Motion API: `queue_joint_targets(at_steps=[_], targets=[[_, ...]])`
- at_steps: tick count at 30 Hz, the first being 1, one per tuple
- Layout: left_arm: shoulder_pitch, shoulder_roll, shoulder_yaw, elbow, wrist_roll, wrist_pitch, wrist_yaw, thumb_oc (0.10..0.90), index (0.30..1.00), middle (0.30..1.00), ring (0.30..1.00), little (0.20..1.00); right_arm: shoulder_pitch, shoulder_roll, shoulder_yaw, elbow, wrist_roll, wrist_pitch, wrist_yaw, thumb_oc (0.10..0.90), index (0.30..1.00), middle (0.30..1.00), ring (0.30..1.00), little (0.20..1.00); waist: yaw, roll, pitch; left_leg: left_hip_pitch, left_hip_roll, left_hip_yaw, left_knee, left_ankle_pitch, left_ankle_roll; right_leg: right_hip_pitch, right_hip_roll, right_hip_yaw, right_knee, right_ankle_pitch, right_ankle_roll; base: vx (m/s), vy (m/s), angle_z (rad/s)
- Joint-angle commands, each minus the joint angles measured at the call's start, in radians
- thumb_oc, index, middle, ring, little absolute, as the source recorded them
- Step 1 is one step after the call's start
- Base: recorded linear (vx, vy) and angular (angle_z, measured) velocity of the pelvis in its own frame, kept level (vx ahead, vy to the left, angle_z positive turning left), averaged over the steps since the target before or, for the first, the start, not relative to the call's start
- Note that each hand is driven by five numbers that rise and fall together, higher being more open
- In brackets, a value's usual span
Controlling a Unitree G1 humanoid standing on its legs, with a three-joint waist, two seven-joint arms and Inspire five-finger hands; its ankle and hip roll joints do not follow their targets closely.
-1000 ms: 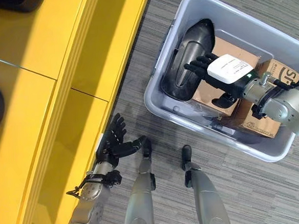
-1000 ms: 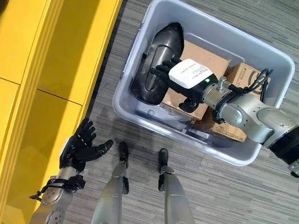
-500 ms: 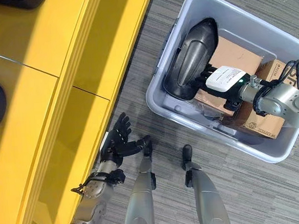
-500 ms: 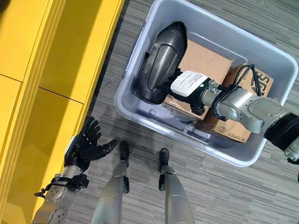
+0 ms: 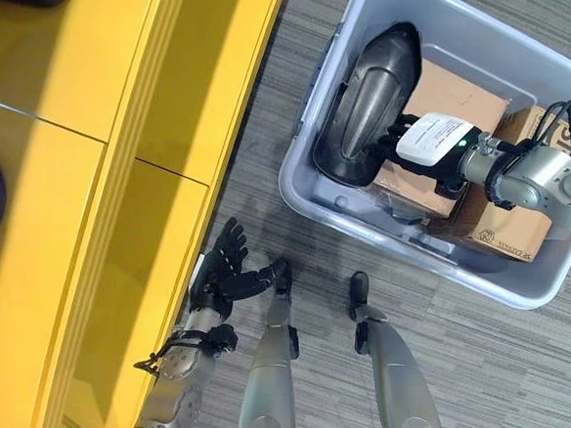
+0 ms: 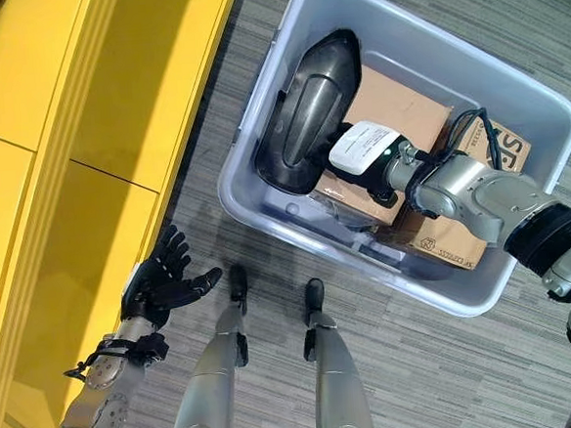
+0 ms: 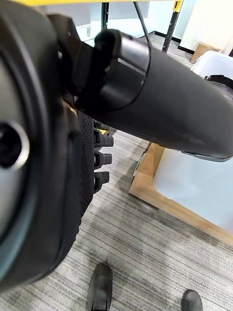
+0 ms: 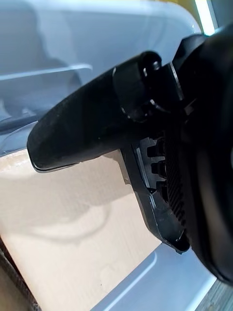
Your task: Move parts from the plastic box to the shelf.
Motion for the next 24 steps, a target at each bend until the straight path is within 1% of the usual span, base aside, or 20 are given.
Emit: queue_joint_targets(at_steps=[1,11,21,24], targets=[[0.028,0.052,0.031,-0.110,-0.016,-0.085,-0.019,0.900,1.000,1.000,1.000,1.000,-0.184,-0.052,0.046,0.007,-0.013,-0.001,-0.059,0.900,1.000,1.000,1.000,1.000,0.002,-0.002,-0.005,-0.025,0.060,-0.001,0.110,-0.087,-0.043,0.096,-0.065,0.030,-0.065,0.015,0.072,0.00,-0.002,0.04],[0.037,0.049,0.034,-0.105,-0.014,-0.083,-0.017,0.900,1.000,1.000,1.000,1.000,-0.244,-0.048,0.071,0.025,-0.030,0.006,-0.077,0.900,1.000,1.000,1.000,1.000,0.009,0.001,-0.005,-0.031,0.056,-0.009,0.109,-0.085,-0.042,0.092,-0.066,0.027,-0.056,0.012,0.070,0.00,0.001,0.03],[0.035,0.058,0.033,-0.110,-0.009,-0.085,-0.013,0.900,1.000,1.000,1.000,1.000,-0.324,-0.041,0.133,0.084,-0.068,0.018,-0.095,0.900,1.000,1.000,1.000,1.000,0.019,0.009,-0.005,-0.056,0.053,-0.015,0.116,-0.086,-0.043,0.065,-0.065,0.019,-0.031,0.002,0.070,0.00,0.000,0.00],[0.049,0.071,0.033,-0.108,-0.002,-0.083,-0.016,0.900,1.000,1.000,1.000,1.000,-0.358,-0.047,0.159,0.118,-0.071,0.026,-0.104,0.900,1.000,1.000,1.000,1.000,0.023,0.016,-0.005,-0.078,0.049,-0.020,0.132,-0.095,-0.040,0.046,-0.069,0.017,-0.001,-0.016,0.069,0.01,-0.005,0.01]])
